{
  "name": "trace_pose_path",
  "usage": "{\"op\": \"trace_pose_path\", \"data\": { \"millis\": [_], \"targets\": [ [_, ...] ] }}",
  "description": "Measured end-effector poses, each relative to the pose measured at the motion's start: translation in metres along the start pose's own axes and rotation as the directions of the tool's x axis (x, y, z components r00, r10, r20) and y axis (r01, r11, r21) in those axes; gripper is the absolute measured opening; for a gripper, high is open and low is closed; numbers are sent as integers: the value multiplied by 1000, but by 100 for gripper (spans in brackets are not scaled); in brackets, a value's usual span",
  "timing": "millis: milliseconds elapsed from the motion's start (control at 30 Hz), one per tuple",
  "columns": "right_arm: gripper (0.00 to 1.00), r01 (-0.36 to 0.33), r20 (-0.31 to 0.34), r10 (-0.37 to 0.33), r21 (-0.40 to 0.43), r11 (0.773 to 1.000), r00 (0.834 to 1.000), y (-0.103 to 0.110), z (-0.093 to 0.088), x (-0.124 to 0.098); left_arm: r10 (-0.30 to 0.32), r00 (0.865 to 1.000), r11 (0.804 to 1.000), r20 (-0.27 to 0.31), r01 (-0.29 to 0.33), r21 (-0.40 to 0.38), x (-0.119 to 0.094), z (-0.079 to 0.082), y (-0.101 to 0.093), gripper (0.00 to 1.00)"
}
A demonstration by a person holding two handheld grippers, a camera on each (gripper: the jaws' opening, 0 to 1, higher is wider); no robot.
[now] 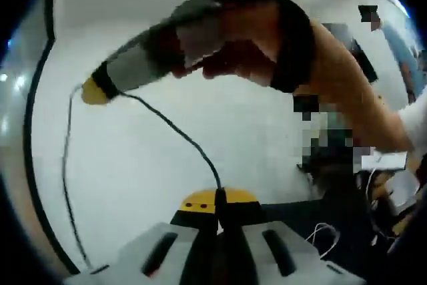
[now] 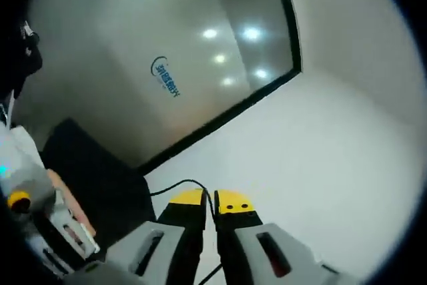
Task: Grab the wires, straighten them and put them on the rack
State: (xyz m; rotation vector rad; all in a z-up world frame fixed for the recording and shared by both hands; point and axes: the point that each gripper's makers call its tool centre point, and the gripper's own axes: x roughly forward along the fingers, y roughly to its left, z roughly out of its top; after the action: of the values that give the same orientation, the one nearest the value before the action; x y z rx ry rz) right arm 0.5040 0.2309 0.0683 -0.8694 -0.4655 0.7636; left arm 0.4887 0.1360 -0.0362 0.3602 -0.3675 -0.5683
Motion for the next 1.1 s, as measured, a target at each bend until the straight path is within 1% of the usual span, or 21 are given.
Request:
{"op": "trace_pose_path", "data": {
  "millis": [100, 200, 233, 300, 400, 467, 533, 600, 633, 700, 733, 767, 800, 833, 867, 900, 933, 967, 1000, 1033, 1100],
  "targets": [
    [9, -66, -58, 68, 35, 997, 996, 42, -31, 20, 4, 999, 996, -44, -9, -94, -6, -19, 24, 0],
    [8, -118, -160, 114, -13, 993, 981, 75, -59, 69, 63, 992, 995, -112, -72, -75, -16, -48, 52, 0],
    [8, -124, -181, 117, -28, 992, 977, 83, -64, 83, 59, 980, 993, -190, -77, -91, -21, -67, 56, 0],
    [6, -108, -199, 89, -88, 990, 976, 87, -58, 109, 80, 984, 991, -157, -96, -97, -26, -69, 67, 0],
    [4, -61, -142, 54, -47, 997, 988, 84, -36, 141, 141, 973, 983, -181, -159, -89, -40, -78, 83, 0],
    [4, -13, -116, 14, 10, 1000, 993, 77, -28, 141, 169, 967, 982, -188, -182, -53, -46, -83, 89, 0],
    [5, -18, -116, 27, 77, 997, 993, 88, -30, 155, 186, 960, 975, -208, -206, -80, -50, -93, 99, 0],
    [5, -66, -180, 75, 52, 996, 981, 109, -47, 168, 171, 949, 960, -264, -220, -170, -54, -112, 104, 0],
    [7, -127, -243, 124, 3, 992, 962, 127, -65, 175, 162, 946, 956, -280, -221, -194, -55, -121, 106, 0],
    [17, -293, -385, 268, -7, 956, 883, 181, -114, 171, 146, 935, 945, -323, -228, -234, -62, -140, 100, 0],
    [19, -405, -452, 361, 0, 915, 816, 208, -138, 160, 125, 925, 937, -359, -229, -263, -63, -153, 101, 0],
    [13, -444, -484, 404, 33, 895, 777, 224, -155, 159, 31, 904, 936, -425, -175, -304, -66, -172, 86, 0],
    [13, -528, -500, 465, 19, 849, 730, 237, -166, 149, -39, 908, 933, -417, -116, -342, -65, -180, 66, 0],
    [17, -625, -535, 554, 62, 778, 638, 255, -181, 134, -84, 909, 915, -408, -92, -393, -66, -188, 52, 0],
    [23, -631, -538, 614, 182, 754, 578, 267, -190, 117, -110, 901, 887, -420, -101, -450, -68, -201, 44, 0],
    [25, -603, -486, 625, 226, 765, 610, 263, -187, 118, -161, 905, 881, -395, -49, -471, -68, -204, 30, 0],
    [30, -618, -450, 662, 266, 740, 599, 261, -182, 111, -139, 905, 883, -403, -71, -465, -70, -209, 27, 0],
    [39, -571, -363, 670, 352, 742, 647, 257, -172, 89, -140, 890, 888, -434, -81, -452, -73, -220, 22, 0],
    [45, -539, -306, 669, 412, 735, 677, 248, -164, 88, -161, 880, 905, -446, -48, -423, -78, -225, 13, 0],
    [48, -490, -224, 652, 498, 715, 724, 226, -151, 84, -154, 885, 902, -439, -56, -429, -78, -227, 10, 0],
    [45, -500, -60, 616, 525, 689, 785, 189, -126, 69, -116, 903, 902, -413, -79, -425, -79, -219, 16, 0]
  ]
}}
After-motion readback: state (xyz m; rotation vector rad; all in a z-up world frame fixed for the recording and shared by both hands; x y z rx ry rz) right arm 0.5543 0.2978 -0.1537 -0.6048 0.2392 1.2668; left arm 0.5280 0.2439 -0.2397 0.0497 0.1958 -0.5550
